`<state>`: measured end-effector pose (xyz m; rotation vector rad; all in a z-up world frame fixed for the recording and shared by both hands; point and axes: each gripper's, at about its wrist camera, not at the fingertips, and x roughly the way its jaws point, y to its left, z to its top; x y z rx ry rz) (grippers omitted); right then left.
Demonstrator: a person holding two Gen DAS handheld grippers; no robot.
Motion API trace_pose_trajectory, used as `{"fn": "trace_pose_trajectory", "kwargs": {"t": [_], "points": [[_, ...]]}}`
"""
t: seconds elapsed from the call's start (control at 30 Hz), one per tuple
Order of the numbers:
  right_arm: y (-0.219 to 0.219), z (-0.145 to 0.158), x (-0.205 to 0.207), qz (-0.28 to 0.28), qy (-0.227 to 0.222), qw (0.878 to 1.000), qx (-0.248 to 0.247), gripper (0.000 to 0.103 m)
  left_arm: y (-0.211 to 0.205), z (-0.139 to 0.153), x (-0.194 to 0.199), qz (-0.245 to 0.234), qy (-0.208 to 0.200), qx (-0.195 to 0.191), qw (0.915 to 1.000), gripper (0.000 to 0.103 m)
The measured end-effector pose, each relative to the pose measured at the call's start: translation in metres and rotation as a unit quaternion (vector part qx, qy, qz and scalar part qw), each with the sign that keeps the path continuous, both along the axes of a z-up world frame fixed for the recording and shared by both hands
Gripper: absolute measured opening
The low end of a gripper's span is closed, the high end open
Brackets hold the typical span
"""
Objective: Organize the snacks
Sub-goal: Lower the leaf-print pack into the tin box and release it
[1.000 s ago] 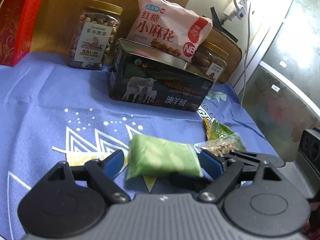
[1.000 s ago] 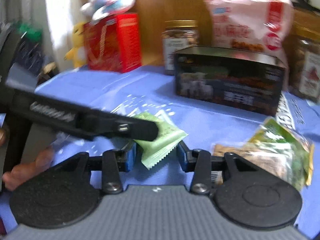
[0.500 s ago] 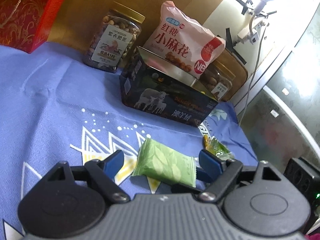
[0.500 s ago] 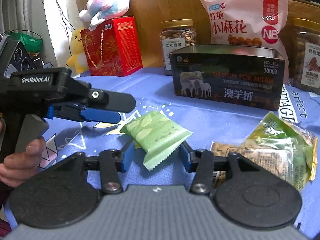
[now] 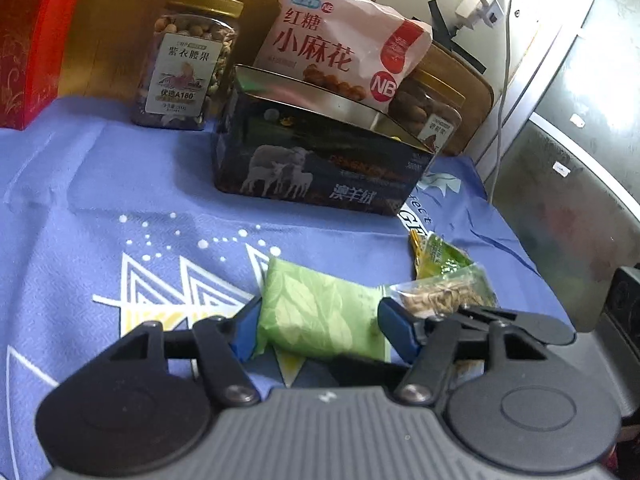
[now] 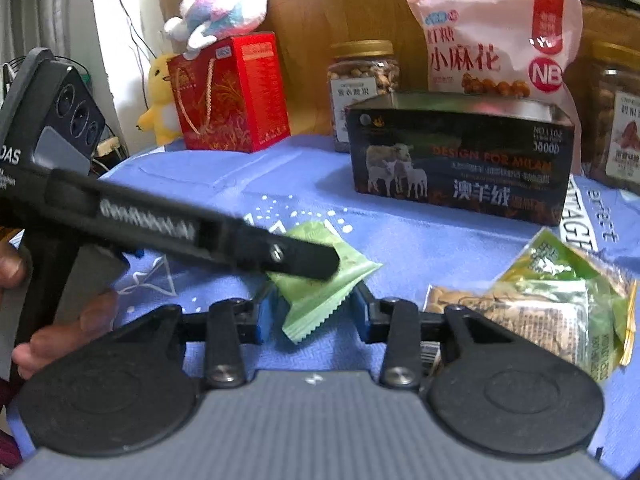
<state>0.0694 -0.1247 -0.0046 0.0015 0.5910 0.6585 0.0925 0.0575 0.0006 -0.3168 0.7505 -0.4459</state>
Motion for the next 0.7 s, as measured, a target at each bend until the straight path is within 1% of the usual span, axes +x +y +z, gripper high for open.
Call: {"fn": "trace_pose_trajectory", "kwargs": {"t": [0.07, 0.13, 0.23, 0.33, 0.43, 0.53, 0.6, 0.7], "points": [[-0.003, 0.001, -0.003, -0.001, -0.013, 1.000, 0.008, 0.042, 0.004, 0.003, 0.001, 0.003, 0.010, -0.024, 0.9997, 0.062], [-0.007, 0.004, -0.006, -0.006, -0.028, 0.999, 0.019, 0.042, 0.006, 0.010, 0.004, 0.004, 0.010, -0.037, 0.9993, 0.059], [-0.009, 0.012, -0.009, -0.020, -0.049, 0.998, 0.026, 0.042, 0.002, 0.028, 0.013, -0.003, -0.002, -0.041, 0.9991, 0.058], [-0.017, 0.032, -0.002, -0.036, -0.077, 0.996, 0.032, 0.042, -0.009, 0.052, 0.028, -0.021, -0.031, -0.033, 0.9988, 0.058], [-0.029, 0.056, 0.019, -0.047, -0.106, 0.993, 0.028, 0.042, -0.025, 0.075, 0.052, -0.024, -0.061, -0.020, 0.9976, 0.058], [-0.041, 0.071, 0.048, -0.056, -0.121, 0.991, 0.023, 0.043, -0.038, 0.087, 0.085, -0.018, -0.083, -0.013, 0.9963, 0.058], [-0.048, 0.073, 0.072, -0.066, -0.123, 0.990, 0.019, 0.043, -0.044, 0.086, 0.110, -0.011, -0.076, -0.015, 0.9969, 0.058], [-0.052, 0.067, 0.106, -0.081, -0.113, 0.990, 0.010, 0.043, -0.053, 0.078, 0.143, 0.002, -0.065, -0.012, 0.9978, 0.058]]}}
